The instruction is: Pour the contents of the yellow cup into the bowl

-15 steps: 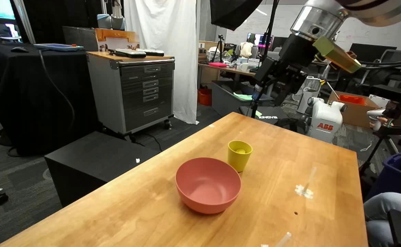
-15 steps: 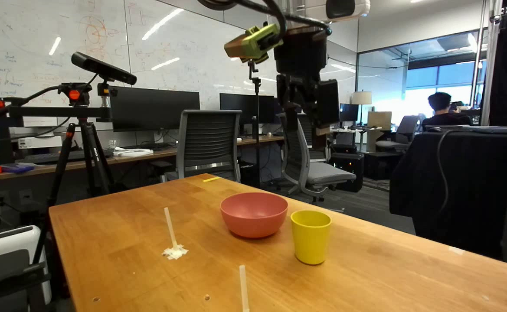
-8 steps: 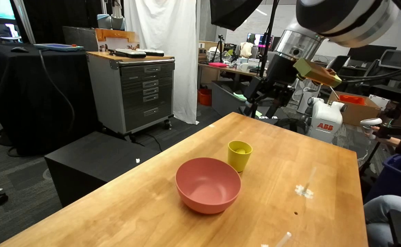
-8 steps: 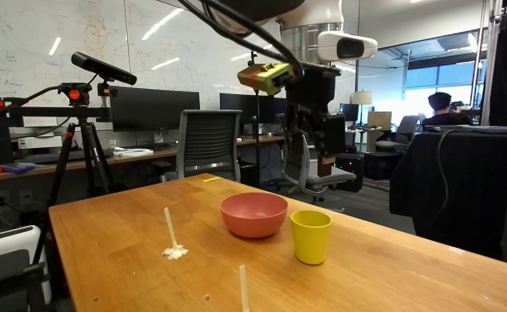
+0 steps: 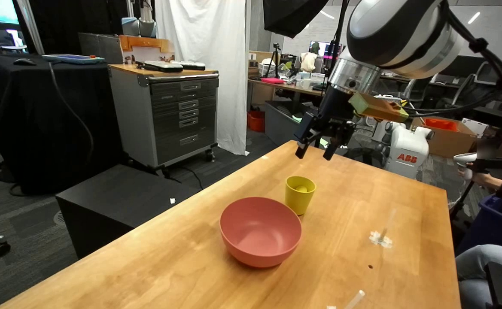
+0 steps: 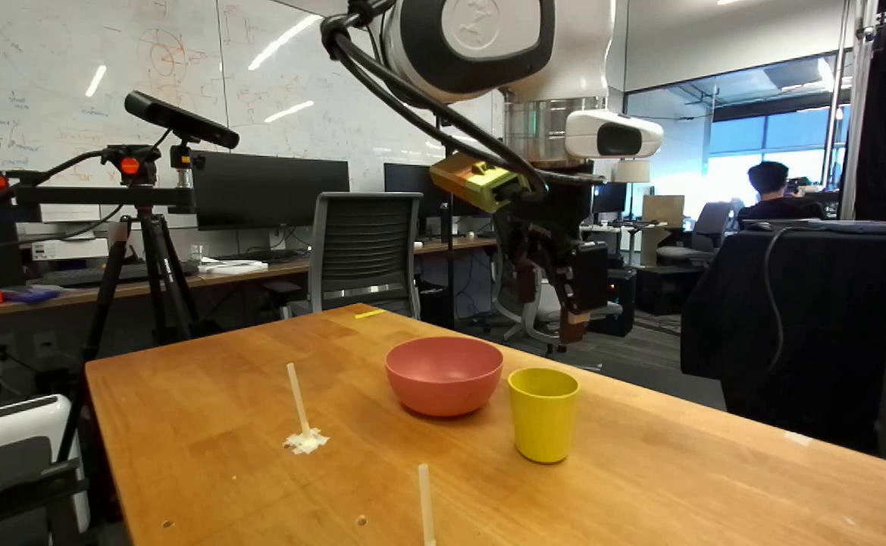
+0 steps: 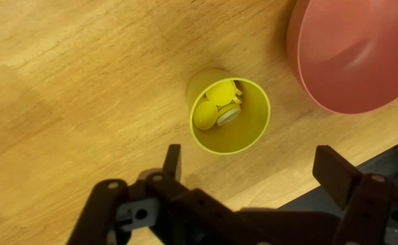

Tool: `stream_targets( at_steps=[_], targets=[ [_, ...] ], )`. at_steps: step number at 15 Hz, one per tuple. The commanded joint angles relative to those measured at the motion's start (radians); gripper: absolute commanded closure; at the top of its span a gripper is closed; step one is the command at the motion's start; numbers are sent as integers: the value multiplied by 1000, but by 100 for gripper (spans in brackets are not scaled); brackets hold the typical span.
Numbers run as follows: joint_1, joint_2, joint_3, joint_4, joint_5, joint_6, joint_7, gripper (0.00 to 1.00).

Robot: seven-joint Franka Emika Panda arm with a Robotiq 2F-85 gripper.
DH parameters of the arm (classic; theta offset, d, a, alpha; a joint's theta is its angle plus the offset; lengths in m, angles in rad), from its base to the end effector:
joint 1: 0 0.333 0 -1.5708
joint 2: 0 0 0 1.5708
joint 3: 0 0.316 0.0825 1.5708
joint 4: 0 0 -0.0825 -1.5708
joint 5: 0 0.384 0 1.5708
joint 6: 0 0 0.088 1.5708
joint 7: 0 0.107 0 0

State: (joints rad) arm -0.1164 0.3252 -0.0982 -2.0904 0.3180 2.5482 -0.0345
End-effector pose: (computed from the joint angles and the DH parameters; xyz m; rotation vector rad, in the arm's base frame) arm 0.5825 -0.1297 0.2798 -2.9196 0.6300 -0.2329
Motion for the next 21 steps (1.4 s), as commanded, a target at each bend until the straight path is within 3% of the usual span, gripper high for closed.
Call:
stream_targets(
  at_steps=[1, 12, 21],
  targets=[
    [-24, 48, 16, 61, -10, 10, 7, 0],
    [-22, 179, 23, 137, -52, 43, 16, 0],
    [-35, 207, 28, 120, -65, 62, 3, 0]
  ],
)
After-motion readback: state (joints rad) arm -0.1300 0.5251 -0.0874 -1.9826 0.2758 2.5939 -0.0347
